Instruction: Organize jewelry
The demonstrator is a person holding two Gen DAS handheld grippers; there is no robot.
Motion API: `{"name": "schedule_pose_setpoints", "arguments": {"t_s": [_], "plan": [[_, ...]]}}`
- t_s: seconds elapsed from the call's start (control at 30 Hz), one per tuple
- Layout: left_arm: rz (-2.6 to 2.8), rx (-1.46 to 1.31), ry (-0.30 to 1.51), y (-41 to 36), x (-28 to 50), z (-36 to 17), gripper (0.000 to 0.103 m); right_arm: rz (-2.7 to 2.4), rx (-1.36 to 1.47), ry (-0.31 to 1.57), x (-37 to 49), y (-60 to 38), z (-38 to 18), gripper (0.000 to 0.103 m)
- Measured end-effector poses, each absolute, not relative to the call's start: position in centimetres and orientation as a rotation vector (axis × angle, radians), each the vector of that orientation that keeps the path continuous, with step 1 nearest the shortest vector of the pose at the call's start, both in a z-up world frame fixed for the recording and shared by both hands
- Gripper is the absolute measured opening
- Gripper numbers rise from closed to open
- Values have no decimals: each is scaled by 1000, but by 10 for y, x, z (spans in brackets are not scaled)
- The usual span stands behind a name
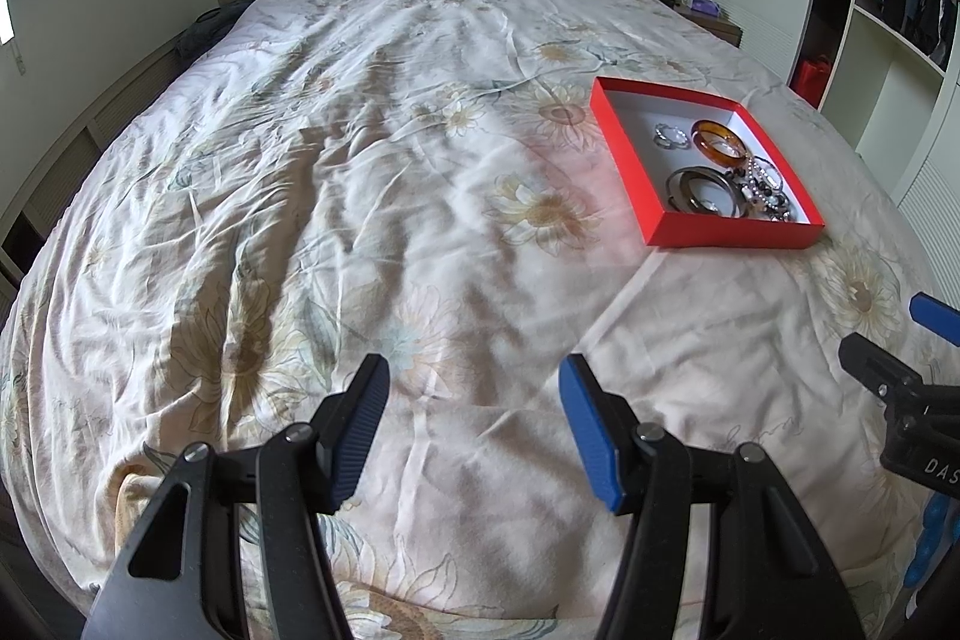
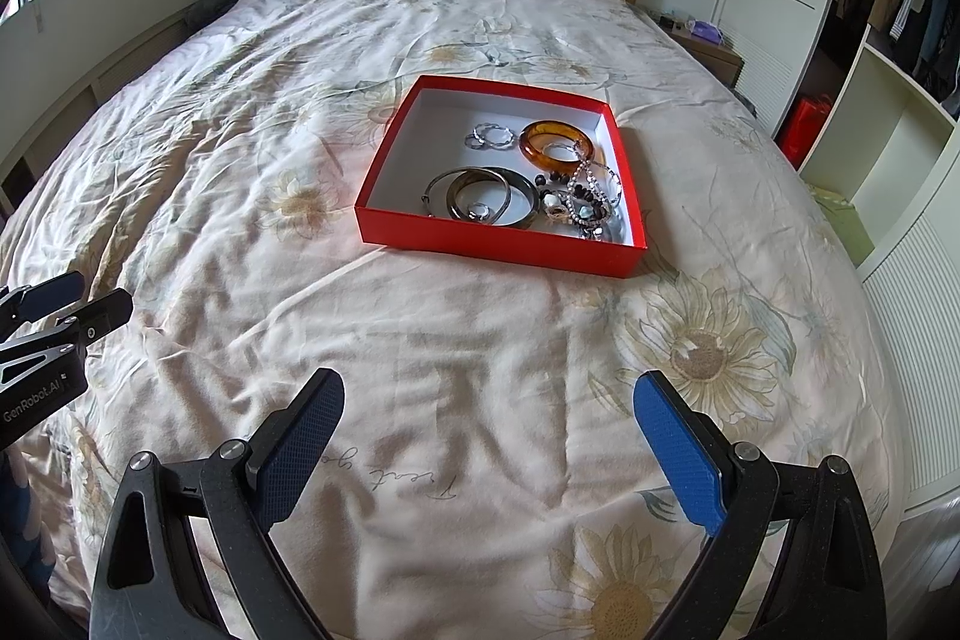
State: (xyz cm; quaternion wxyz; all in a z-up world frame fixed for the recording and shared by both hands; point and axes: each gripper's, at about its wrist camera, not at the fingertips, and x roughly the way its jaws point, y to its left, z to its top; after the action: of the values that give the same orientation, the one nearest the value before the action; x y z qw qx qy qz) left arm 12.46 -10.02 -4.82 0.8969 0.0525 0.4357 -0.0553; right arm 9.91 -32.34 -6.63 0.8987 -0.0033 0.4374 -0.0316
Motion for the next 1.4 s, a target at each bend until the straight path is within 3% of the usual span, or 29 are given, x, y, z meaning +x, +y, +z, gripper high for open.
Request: {"name": "schedule_pose_setpoints", "arguments": {"t_s": [1.4], "plan": [[-114,106,898,-91,116,-45,57,-58,-16,897,93,-324,-54,96]]}}
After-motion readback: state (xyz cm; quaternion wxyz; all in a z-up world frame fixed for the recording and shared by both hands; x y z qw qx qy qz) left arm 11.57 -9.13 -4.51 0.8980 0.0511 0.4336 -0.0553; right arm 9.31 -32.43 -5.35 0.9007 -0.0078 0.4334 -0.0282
